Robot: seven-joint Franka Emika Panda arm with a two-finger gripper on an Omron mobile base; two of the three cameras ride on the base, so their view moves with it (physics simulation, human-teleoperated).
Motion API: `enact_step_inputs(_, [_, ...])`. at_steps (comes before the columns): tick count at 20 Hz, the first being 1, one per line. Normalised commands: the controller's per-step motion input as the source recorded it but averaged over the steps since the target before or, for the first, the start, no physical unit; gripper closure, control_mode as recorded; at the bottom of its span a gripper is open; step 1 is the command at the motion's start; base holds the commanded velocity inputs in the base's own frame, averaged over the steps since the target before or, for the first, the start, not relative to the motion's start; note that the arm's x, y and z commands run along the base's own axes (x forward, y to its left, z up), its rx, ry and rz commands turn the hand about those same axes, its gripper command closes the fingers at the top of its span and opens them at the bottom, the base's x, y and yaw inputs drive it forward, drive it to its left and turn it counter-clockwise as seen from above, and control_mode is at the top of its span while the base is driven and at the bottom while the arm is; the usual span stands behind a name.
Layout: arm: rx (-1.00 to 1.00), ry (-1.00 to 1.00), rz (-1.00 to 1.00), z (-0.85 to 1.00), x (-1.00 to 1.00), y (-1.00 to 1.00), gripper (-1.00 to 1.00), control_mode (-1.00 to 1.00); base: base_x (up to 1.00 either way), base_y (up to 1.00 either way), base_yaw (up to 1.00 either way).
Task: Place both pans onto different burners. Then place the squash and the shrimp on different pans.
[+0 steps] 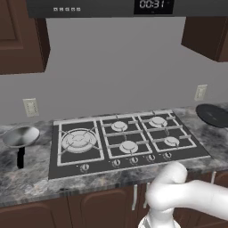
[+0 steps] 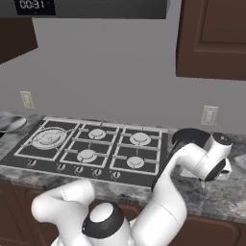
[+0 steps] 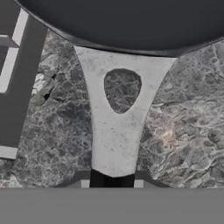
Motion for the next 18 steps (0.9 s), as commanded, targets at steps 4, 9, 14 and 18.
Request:
enact_step_inputs(4, [0.00,0.03,0.01,0.13,0.02,0.58,1.00,-1.00,0.00,0.00,0.00])
enact_step_inputs(9, [-0.02,0.05,0.00,0.08,0.00,0.58,1.00,-1.00,0.00,0.00,0.00])
enact_step_inputs(14, [-0.04,0.04,0.08,0.01,0.00,0.51,1.00,-1.00,0.00,0.00,0.00])
enact_step_inputs(18, [-0.08,0.00,0.17,0.00,0.14,0.53,1.00,-1.00,0.00,0.00,0.00])
